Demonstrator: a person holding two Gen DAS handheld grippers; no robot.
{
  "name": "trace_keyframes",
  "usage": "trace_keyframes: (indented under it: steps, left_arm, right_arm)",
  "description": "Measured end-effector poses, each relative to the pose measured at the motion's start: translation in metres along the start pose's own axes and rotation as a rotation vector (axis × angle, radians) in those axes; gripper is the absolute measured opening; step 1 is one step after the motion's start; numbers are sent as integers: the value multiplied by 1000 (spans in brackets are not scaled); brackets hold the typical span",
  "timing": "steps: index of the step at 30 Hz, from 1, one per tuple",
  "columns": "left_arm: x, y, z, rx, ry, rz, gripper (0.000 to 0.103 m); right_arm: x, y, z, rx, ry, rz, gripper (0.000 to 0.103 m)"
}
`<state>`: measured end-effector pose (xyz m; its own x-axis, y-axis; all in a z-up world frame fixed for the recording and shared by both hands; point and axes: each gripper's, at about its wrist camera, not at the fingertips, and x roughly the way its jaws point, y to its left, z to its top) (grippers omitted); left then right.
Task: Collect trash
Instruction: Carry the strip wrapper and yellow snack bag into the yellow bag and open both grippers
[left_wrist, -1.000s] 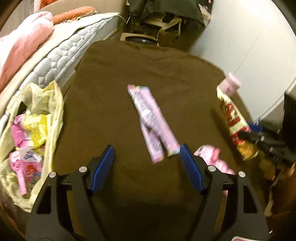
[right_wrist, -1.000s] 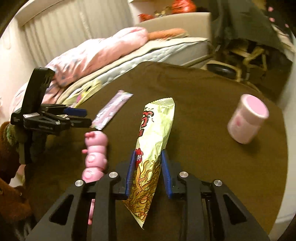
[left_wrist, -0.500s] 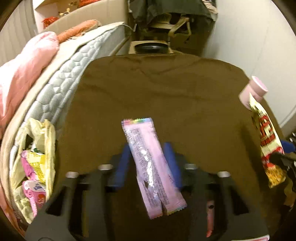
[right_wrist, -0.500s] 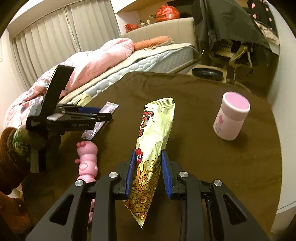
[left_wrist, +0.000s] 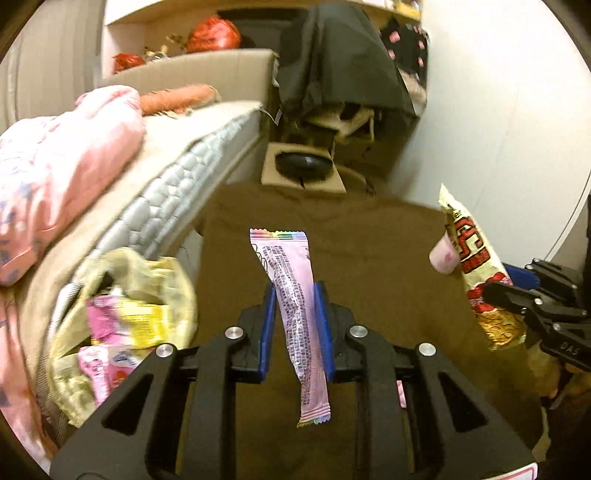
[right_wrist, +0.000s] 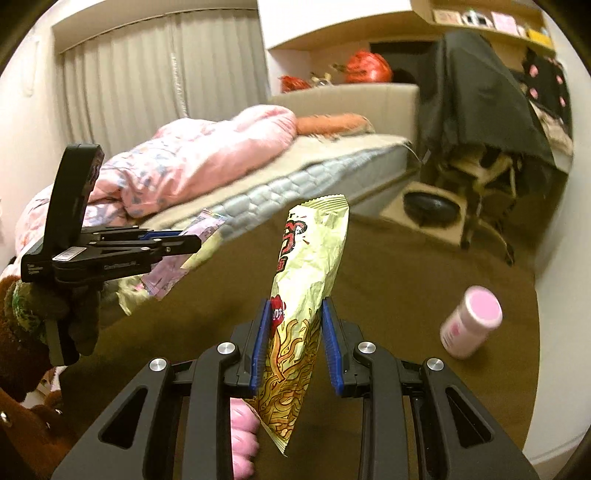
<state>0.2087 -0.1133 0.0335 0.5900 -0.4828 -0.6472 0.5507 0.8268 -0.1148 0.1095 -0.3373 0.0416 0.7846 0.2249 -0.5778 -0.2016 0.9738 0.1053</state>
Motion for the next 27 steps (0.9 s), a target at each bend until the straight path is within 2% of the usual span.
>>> trace_keyframes:
  steps: [7,14,19,23,27]
  left_arm:
    - [-56,65,-7,-99,-88,54,20]
    - [-79,146,-32,-229,-95,115,20]
    - [-69,185,-55,-304,-58,111,20]
    - [-44,200,-70,-345,-10,92,20]
    - [-17,215,-78,-377,33,70,20]
  right_arm:
    - [24,60,42,-89,-20,105,26]
    - [83,130,71,-157,53,250,26]
    - [142,169,79,-194,160,324,26]
    - [197,184,77,-174,251,344,26]
    - [238,187,74,-148,305,338,26]
